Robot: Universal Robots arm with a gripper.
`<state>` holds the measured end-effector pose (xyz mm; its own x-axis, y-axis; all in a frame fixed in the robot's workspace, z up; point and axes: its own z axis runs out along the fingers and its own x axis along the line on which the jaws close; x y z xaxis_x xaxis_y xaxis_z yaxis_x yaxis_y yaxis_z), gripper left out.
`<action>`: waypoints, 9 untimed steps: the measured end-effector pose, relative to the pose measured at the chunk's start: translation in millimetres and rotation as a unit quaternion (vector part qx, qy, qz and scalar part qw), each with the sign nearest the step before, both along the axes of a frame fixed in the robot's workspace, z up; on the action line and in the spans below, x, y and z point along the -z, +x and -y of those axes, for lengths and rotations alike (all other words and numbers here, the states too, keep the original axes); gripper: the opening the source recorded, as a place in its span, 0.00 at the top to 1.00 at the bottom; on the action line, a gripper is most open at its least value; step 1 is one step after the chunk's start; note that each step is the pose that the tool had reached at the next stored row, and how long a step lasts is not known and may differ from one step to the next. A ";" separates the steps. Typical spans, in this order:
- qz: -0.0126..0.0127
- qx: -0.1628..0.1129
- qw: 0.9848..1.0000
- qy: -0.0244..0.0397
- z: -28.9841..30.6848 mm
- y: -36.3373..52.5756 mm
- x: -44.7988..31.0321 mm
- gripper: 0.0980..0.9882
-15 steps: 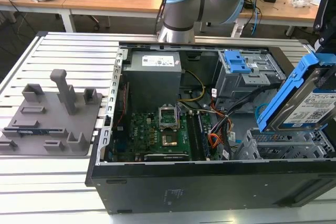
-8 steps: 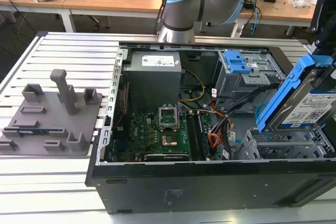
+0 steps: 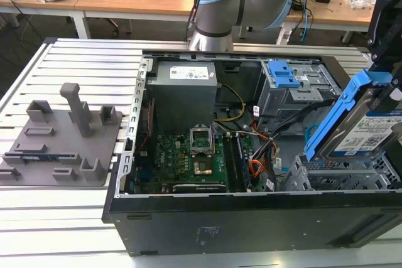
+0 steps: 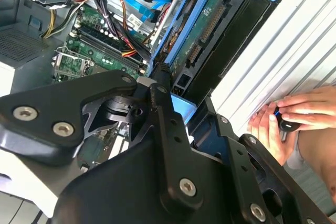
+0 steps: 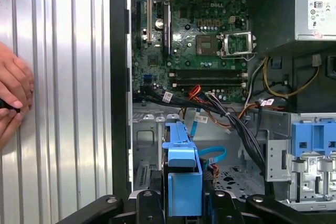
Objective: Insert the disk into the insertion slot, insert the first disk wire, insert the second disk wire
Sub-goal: 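Insert the disk into the insertion slot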
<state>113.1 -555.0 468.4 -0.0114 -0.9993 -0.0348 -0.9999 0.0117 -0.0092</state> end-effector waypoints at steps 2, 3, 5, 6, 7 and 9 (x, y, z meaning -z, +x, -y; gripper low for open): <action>0.000 0.000 1.000 0.000 0.0 0.0 1.4 0.70; 0.000 0.000 1.000 0.000 0.0 0.0 1.8 0.70; 0.000 0.000 1.000 0.000 0.0 0.0 3.0 0.70; 0.000 0.000 1.000 0.000 0.0 0.0 4.0 0.70; 0.000 0.000 1.000 0.000 0.0 0.0 5.2 0.70; 0.000 0.000 1.000 0.000 0.0 0.0 6.1 0.70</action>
